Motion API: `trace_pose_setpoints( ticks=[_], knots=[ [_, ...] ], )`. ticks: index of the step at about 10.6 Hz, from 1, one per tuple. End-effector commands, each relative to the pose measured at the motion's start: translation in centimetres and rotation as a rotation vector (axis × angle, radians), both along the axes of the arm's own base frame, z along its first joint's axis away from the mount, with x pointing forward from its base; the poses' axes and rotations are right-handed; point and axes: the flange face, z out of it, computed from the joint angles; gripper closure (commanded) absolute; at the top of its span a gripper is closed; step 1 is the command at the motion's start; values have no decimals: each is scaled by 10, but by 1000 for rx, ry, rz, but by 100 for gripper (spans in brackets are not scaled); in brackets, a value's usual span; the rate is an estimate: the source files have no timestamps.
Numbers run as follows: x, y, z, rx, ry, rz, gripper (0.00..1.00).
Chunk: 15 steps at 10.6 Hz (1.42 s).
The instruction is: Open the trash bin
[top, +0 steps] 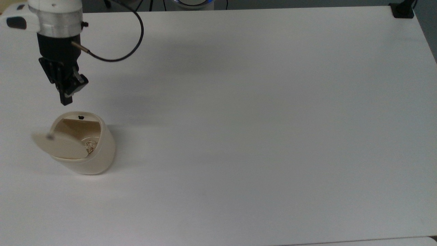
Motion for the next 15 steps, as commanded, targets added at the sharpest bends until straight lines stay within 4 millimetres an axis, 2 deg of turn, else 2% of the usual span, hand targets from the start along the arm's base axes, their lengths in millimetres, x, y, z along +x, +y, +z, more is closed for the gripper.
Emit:
trace_pose_setpoints(
  ticks=[1,2,5,6,7,8,9,10,13,15],
  knots=[
    [-28,36,66,93,34,2,100],
    [-36,49,78,107,49,16,100],
    [-59,109,100,145,166,92,100],
    [-68,129,106,149,201,123,94],
    [-76,152,108,152,246,159,72],
    [-82,170,106,154,296,186,23],
    [-88,189,105,151,337,220,8],
    [-92,201,101,150,378,244,0],
    [-97,226,87,122,451,336,0],
    [-93,226,82,77,462,483,0]
  ],
)
